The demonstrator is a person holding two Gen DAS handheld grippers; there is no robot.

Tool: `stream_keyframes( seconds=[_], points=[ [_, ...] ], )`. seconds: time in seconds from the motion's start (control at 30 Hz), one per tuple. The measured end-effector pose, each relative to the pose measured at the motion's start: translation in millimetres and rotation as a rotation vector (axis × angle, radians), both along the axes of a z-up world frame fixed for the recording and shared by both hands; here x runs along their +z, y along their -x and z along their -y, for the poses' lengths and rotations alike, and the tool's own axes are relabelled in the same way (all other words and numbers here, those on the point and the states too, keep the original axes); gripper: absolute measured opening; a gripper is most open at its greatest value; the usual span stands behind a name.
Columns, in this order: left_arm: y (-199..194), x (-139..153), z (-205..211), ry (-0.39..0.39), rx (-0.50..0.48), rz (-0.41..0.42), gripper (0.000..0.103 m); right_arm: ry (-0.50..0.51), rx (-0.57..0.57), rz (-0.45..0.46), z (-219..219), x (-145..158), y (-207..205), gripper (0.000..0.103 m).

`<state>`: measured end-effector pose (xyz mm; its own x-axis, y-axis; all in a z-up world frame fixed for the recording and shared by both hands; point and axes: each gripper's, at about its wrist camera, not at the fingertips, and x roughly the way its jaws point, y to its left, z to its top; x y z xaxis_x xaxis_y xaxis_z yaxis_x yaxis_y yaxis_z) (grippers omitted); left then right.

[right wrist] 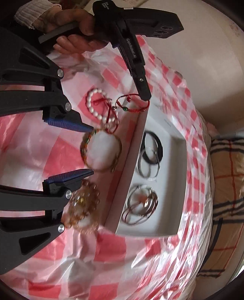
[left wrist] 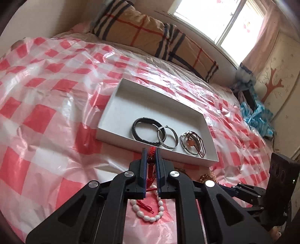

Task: Organize jewelry
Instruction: 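Lift the red-bead bracelet with the left tool while the right tool reaches the red-string bracelet, then carry both red bracelets over the white box with both tools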

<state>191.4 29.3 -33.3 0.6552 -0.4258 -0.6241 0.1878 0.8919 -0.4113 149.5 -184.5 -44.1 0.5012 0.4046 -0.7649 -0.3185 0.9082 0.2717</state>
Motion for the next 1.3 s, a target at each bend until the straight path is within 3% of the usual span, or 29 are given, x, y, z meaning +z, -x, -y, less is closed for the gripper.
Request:
stream_keyframes(
  seconds=[0.23, 0.43, 0.47, 0.5, 0.53, 0.93, 1.3],
  points=[
    [10.0, -7.3, -29.8, 0.037, 0.116, -0.006, 0.008, 0.048, 0.136, 0.024, -49.7, -3.5, -32.7, 0.04],
    [11.3, -8.0, -35.6, 0.049, 0.125, 0.001, 0.008, 0.039, 0.196, -0.083, -58.1, -31.6, -63.5, 0.04],
    [11.7, -7.8, -34.5, 0.047, 0.122, 0.002, 0.008, 0.044, 0.2, -0.092, -58.0, -34.7, -63.1, 0.035],
    [12.1, -7.4, -33.2, 0.042, 0.118, 0.005, 0.008, 0.052, 0.196, -0.091, -57.3, -35.0, -61.5, 0.019],
    [12.5, -6.6, -31.6, 0.037, 0.114, 0.009, 0.008, 0.049, 0.19, -0.096, -55.4, -34.6, -59.2, 0.011],
    [24.6, 7.0, -13.9, 0.034, 0.051, 0.049, 0.008, -0.055, 0.032, -0.024, -13.9, 9.6, 2.3, 0.011],
    [57.1, 29.3, 13.8, -0.096, 0.024, 0.105, 0.008, -0.169, -0.138, 0.022, 32.7, 32.1, 50.5, 0.011]
  ],
)
